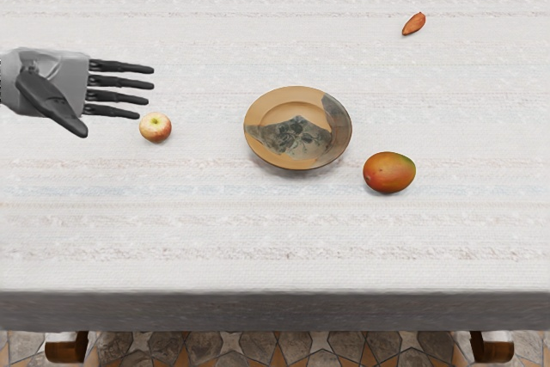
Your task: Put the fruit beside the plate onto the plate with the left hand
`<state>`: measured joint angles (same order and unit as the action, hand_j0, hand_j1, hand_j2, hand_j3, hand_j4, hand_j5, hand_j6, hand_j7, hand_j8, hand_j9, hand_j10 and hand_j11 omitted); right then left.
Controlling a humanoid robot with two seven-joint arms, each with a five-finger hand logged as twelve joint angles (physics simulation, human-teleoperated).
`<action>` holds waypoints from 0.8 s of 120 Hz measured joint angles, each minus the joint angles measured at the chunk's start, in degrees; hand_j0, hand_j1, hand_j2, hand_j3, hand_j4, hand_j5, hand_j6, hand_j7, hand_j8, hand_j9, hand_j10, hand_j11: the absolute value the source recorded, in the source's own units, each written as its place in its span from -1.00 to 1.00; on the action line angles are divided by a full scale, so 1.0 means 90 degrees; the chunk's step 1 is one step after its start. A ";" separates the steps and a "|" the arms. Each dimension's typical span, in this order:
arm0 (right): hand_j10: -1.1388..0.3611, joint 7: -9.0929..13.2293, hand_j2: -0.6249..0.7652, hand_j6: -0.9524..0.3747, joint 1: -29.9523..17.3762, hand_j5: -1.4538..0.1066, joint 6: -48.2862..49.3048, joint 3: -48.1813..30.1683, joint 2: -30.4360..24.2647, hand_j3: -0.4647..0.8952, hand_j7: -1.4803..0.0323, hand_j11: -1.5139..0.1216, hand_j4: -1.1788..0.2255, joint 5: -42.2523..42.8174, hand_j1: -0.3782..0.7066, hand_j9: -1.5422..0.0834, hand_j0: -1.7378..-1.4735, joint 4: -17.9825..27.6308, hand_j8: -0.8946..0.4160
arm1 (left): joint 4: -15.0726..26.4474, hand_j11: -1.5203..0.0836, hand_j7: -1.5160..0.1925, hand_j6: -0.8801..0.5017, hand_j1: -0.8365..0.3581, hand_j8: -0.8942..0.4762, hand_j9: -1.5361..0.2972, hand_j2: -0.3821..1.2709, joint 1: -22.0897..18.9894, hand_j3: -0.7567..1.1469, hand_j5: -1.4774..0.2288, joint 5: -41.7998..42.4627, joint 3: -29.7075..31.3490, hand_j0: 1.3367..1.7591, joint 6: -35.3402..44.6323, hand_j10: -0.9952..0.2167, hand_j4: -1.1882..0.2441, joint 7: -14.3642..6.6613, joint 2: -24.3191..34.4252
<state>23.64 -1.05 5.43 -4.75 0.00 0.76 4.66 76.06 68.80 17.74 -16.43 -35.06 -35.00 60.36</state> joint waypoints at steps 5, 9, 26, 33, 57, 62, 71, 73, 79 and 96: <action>0.52 0.0000 -0.10 0.43 0.0000 0.86 -0.0002 0.0003 0.0000 -0.32 0.96 0.85 0.68 0.0002 -0.95 0.90 -0.40 0.0000 0.36 | 0.0092 0.86 0.74 0.25 0.94 0.28 0.65 -0.53 0.0029 -0.20 0.70 0.0023 0.0004 0.52 0.0000 0.61 0.63 0.0000 0.0140; 0.52 0.0000 -0.10 0.43 0.0000 0.86 -0.0004 0.0005 0.0000 -0.32 0.96 0.85 0.68 0.0005 -0.95 0.90 -0.40 0.0000 0.36 | 0.0157 0.86 0.74 0.25 0.94 0.28 0.65 -0.53 0.0045 -0.20 0.70 0.0043 0.0004 0.52 0.0000 0.61 0.63 0.0000 0.0169; 0.52 0.0000 -0.10 0.43 0.0000 0.86 -0.0006 0.0009 0.0000 -0.32 0.96 0.85 0.68 0.0011 -0.95 0.90 -0.40 0.0000 0.36 | 0.0287 0.86 0.75 0.25 0.94 0.28 0.65 -0.53 0.0142 -0.20 0.70 0.0052 -0.0010 0.52 -0.0001 0.61 0.63 0.0000 0.0175; 0.52 0.0000 -0.10 0.43 -0.0001 0.86 -0.0007 0.0009 0.0000 -0.32 0.96 0.85 0.68 0.0012 -0.95 0.90 -0.40 0.0000 0.36 | 0.0326 0.86 0.75 0.25 0.94 0.28 0.65 -0.53 0.0345 -0.20 0.70 -0.0051 -0.0013 0.52 -0.0001 0.61 0.63 0.0000 0.0143; 0.52 0.0000 -0.10 0.43 -0.0001 0.86 -0.0007 0.0010 0.0000 -0.32 0.96 0.85 0.68 0.0013 -0.95 0.90 -0.40 0.0000 0.36 | 0.1374 0.85 0.73 0.23 0.92 0.26 0.63 -0.53 0.0820 -0.20 0.69 -0.2920 -0.0044 0.52 0.0881 0.59 0.62 0.0000 0.0000; 0.52 0.0000 -0.10 0.43 -0.0001 0.86 -0.0007 0.0010 0.0000 -0.32 0.96 0.85 0.68 0.0013 -0.95 0.90 -0.40 0.0000 0.36 | 0.1606 0.84 0.73 0.23 0.92 0.26 0.63 -0.53 0.0825 -0.20 0.68 -0.3668 -0.0044 0.52 0.1340 0.59 0.61 0.0000 -0.0281; 0.52 0.0000 -0.10 0.43 -0.0001 0.86 -0.0007 0.0010 0.0000 -0.32 0.96 0.85 0.68 0.0013 -0.95 0.90 -0.40 0.0000 0.36 | 0.1923 0.84 0.72 0.22 0.91 0.25 0.63 -0.53 0.0701 -0.20 0.68 -0.4826 -0.0018 0.52 0.2305 0.58 0.61 0.0000 -0.0770; 0.52 0.0000 -0.10 0.43 -0.0001 0.86 -0.0007 0.0010 0.0000 -0.32 0.96 0.85 0.68 0.0013 -0.95 0.90 -0.40 0.0000 0.36 | 0.1967 0.84 0.72 0.22 0.91 0.25 0.62 -0.53 0.0639 -0.20 0.68 -0.5056 -0.0014 0.52 0.2499 0.58 0.61 0.0000 -0.0820; 0.52 0.0000 -0.10 0.43 -0.0003 0.86 -0.0007 0.0009 0.0000 -0.32 0.96 0.85 0.68 0.0013 -0.95 0.90 -0.40 0.0000 0.36 | 0.2062 0.83 0.72 0.21 0.91 0.25 0.62 -0.53 0.0367 -0.20 0.67 -0.5640 -0.0005 0.52 0.3056 0.58 0.60 0.0000 -0.0925; 0.52 0.0000 -0.10 0.43 -0.0007 0.86 -0.0007 0.0005 0.0000 -0.32 0.96 0.85 0.68 0.0013 -0.95 0.90 -0.40 0.0000 0.36 | 0.2172 0.80 0.69 0.18 0.87 0.21 0.59 -0.52 -0.0510 -0.20 0.64 -0.7081 -0.0004 0.52 0.4305 0.54 0.57 0.0000 -0.1182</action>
<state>23.64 -1.11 5.36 -4.71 0.00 0.88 4.66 95.61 64.21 -45.99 -16.47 3.69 -35.00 49.72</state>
